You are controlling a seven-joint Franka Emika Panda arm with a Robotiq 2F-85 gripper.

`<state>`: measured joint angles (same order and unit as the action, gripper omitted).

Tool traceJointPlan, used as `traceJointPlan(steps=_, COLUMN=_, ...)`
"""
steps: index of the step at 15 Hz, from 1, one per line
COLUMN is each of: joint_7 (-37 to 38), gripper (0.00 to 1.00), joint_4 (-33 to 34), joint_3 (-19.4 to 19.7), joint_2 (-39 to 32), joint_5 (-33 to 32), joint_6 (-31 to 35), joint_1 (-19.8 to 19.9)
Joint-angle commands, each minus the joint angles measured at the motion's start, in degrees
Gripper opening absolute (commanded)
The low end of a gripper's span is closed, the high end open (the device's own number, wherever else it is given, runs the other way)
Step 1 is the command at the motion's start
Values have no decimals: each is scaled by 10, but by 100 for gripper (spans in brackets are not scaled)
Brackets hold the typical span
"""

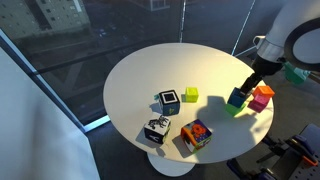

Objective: Pick up the blue block and put it on the table

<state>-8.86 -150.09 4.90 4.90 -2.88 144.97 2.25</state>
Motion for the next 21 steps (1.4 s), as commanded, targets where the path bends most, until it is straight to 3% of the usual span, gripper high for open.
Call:
traceJointPlan(steps=1, joint_7=27, gripper=100, joint_4=21, joint_3=-9, joint_2=-25, joint_5=-12, joint_6=7, joint_1=4)
traceJointPlan(steps=12, joint_7=41, gripper=100, joint_4=38, joint_3=-16, joint_2=-49, joint_5=-15, joint_6=8, joint_1=2)
traceJointPlan(steps=21, joint_7=34, gripper=100, joint_4=36, joint_3=-22, joint_2=-25, joint_5=0, joint_6=-7, joint_1=-2)
